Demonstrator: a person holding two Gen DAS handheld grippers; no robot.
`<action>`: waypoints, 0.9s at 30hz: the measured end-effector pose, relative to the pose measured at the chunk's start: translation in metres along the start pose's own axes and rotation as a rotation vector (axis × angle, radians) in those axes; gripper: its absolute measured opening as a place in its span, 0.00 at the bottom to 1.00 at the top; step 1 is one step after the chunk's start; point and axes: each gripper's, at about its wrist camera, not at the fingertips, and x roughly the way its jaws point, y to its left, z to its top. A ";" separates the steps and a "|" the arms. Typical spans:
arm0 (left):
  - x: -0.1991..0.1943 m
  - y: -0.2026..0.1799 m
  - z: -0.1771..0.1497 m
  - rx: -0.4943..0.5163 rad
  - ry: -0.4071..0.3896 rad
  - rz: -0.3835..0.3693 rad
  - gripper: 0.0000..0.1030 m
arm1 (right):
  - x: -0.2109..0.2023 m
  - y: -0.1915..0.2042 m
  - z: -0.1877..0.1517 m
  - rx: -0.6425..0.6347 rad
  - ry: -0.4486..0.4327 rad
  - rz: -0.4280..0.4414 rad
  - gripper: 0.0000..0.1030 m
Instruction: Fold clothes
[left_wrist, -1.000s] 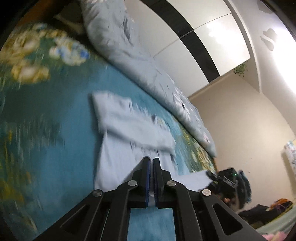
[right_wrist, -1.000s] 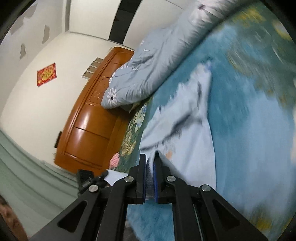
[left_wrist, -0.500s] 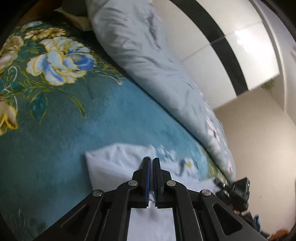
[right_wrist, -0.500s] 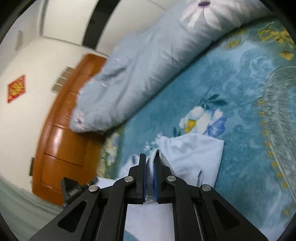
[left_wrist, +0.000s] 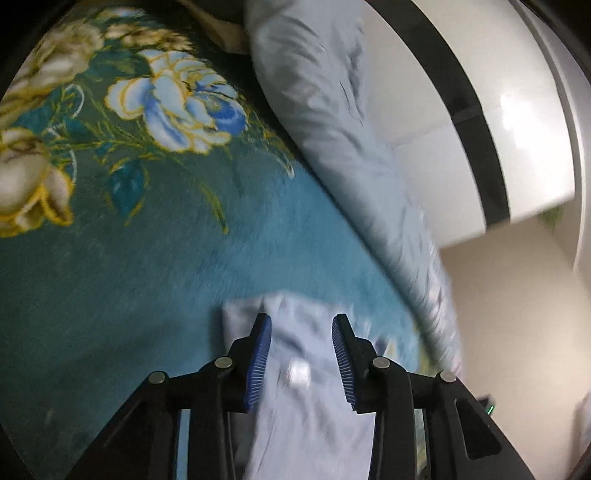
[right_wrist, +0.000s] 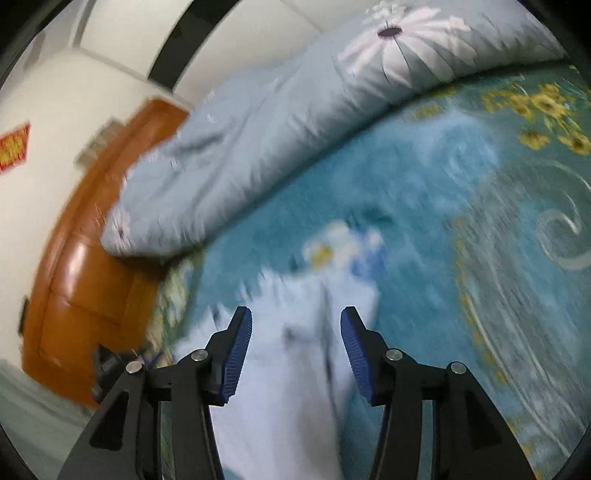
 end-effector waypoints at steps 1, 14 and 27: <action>-0.002 -0.001 -0.007 0.019 0.017 0.008 0.48 | -0.002 -0.002 -0.011 -0.016 0.031 -0.019 0.50; -0.006 0.002 -0.096 0.078 0.138 0.087 0.55 | -0.001 -0.009 -0.112 0.058 0.143 0.101 0.48; -0.041 0.006 -0.111 -0.051 0.019 0.010 0.04 | -0.057 0.005 -0.119 0.076 -0.034 0.134 0.06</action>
